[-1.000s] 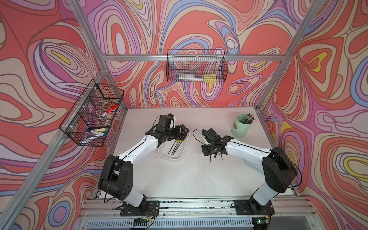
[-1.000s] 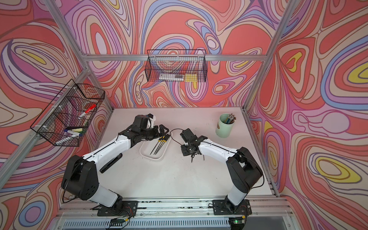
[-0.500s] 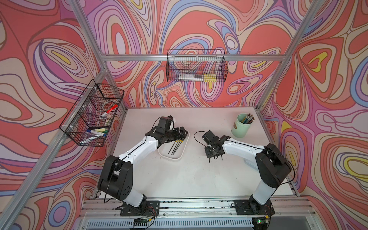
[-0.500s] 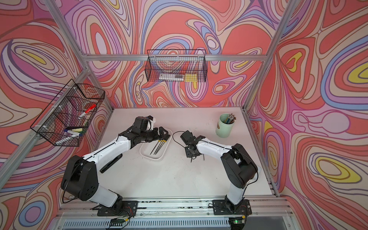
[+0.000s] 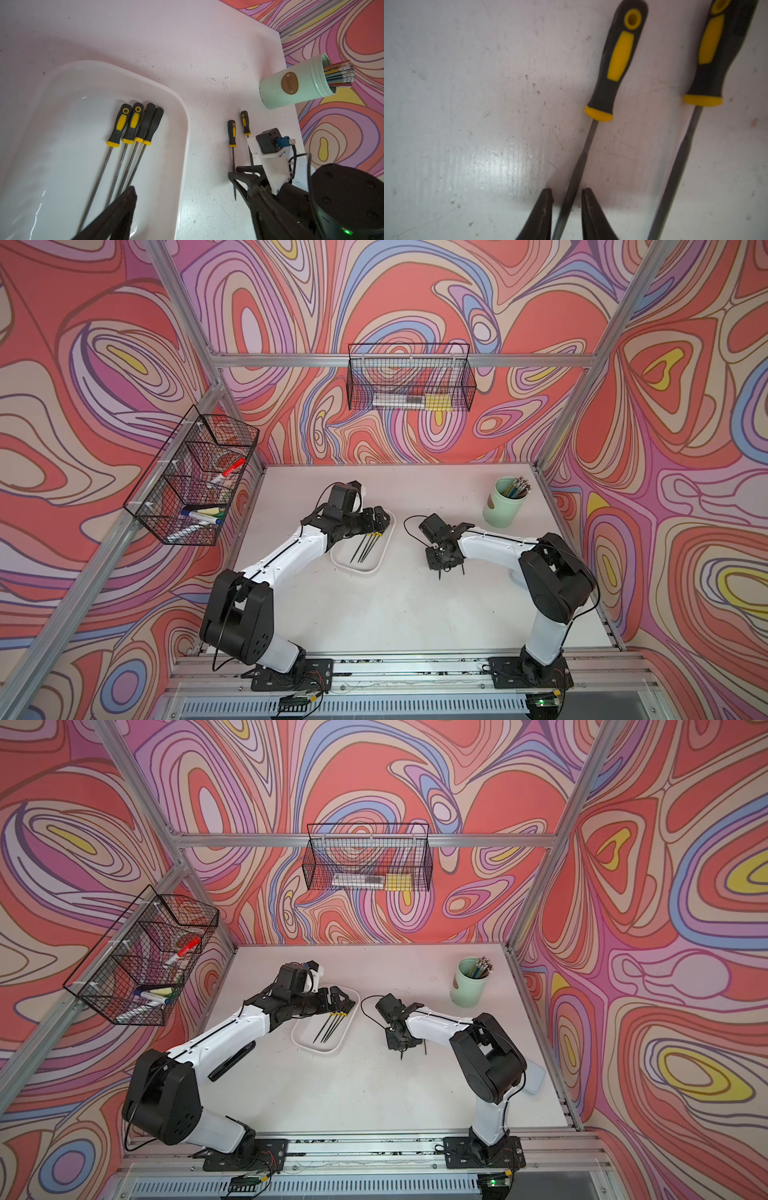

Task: Take the file tool out of the storage box
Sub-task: Adjust the file tool at the center of the board.

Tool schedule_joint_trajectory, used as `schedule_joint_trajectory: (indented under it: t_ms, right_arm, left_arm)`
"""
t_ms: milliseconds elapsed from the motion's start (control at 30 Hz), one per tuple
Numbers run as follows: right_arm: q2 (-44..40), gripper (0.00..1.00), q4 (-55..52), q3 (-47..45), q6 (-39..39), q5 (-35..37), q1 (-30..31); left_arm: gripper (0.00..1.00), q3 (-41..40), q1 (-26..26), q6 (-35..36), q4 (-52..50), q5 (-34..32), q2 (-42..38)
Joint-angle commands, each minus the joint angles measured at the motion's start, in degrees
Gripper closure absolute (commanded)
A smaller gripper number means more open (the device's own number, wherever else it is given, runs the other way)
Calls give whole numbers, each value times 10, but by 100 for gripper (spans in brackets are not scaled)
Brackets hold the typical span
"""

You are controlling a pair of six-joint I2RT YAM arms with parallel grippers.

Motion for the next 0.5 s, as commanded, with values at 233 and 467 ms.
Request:
schedule_joint_trajectory:
  t_ms: [233, 467]
  right_arm:
    - [12, 85, -29, 21, 11, 29, -3]
    - [-24, 94, -30, -2, 11, 47, -6]
  left_arm:
    - [11, -37, -1, 60, -31, -39, -45]
    - [11, -62, -1, 58, -22, -33, -75]
